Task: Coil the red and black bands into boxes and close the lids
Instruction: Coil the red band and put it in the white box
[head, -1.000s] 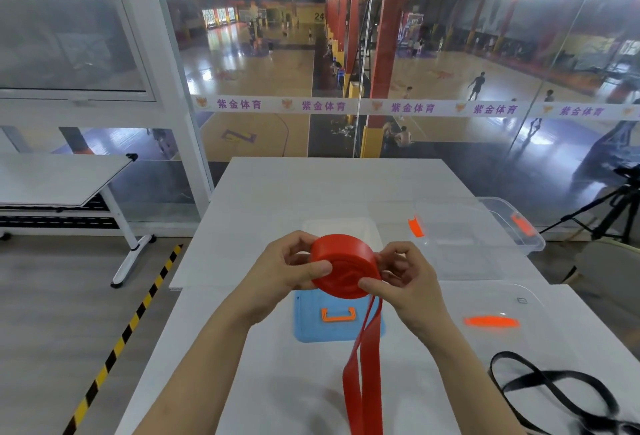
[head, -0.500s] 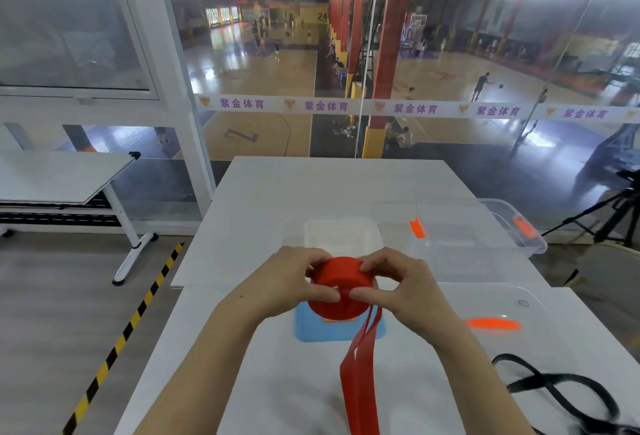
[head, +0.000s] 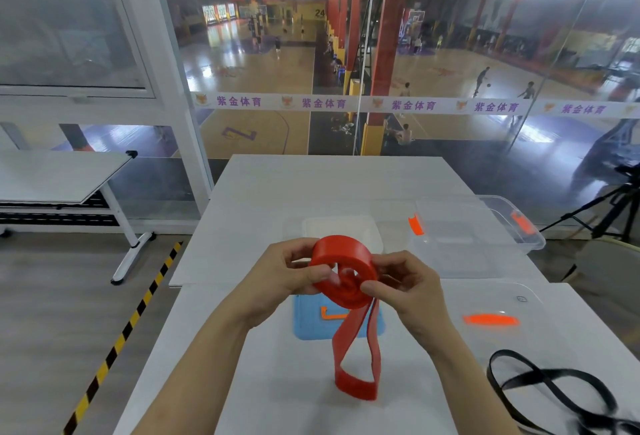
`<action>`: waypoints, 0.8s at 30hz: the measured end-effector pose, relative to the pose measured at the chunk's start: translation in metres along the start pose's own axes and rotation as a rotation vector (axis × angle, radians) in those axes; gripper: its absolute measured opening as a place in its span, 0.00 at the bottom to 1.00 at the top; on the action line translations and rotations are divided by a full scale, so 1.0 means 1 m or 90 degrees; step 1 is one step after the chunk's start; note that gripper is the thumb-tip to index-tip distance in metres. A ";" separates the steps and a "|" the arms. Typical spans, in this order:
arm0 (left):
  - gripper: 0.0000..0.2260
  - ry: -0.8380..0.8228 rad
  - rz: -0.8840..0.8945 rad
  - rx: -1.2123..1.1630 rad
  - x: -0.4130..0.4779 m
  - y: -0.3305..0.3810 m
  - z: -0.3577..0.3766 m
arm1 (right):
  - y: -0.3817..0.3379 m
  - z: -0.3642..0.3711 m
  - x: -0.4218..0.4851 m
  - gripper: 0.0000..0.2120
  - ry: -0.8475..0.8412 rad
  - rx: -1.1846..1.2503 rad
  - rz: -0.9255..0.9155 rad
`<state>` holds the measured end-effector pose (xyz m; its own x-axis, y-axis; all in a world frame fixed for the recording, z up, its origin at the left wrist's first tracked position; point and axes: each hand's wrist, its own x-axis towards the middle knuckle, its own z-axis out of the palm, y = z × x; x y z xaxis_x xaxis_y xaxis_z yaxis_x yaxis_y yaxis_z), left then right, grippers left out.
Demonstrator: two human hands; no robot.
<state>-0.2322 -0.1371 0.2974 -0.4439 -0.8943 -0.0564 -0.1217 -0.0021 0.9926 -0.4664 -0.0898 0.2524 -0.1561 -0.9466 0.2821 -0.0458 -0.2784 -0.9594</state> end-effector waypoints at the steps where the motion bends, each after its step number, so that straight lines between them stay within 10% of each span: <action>1: 0.14 -0.011 -0.010 0.011 0.001 -0.002 -0.001 | 0.000 -0.001 0.002 0.16 -0.001 -0.012 0.000; 11: 0.24 -0.015 0.037 0.457 0.004 0.022 0.003 | -0.007 0.001 0.008 0.13 -0.096 -0.190 -0.025; 24: 0.12 0.028 0.089 0.180 0.007 -0.001 0.002 | 0.000 0.005 0.002 0.22 -0.026 -0.109 -0.033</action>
<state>-0.2365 -0.1424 0.2954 -0.4365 -0.8952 0.0899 -0.3059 0.2416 0.9209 -0.4616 -0.0923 0.2528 -0.1088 -0.9387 0.3272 -0.2203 -0.2982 -0.9287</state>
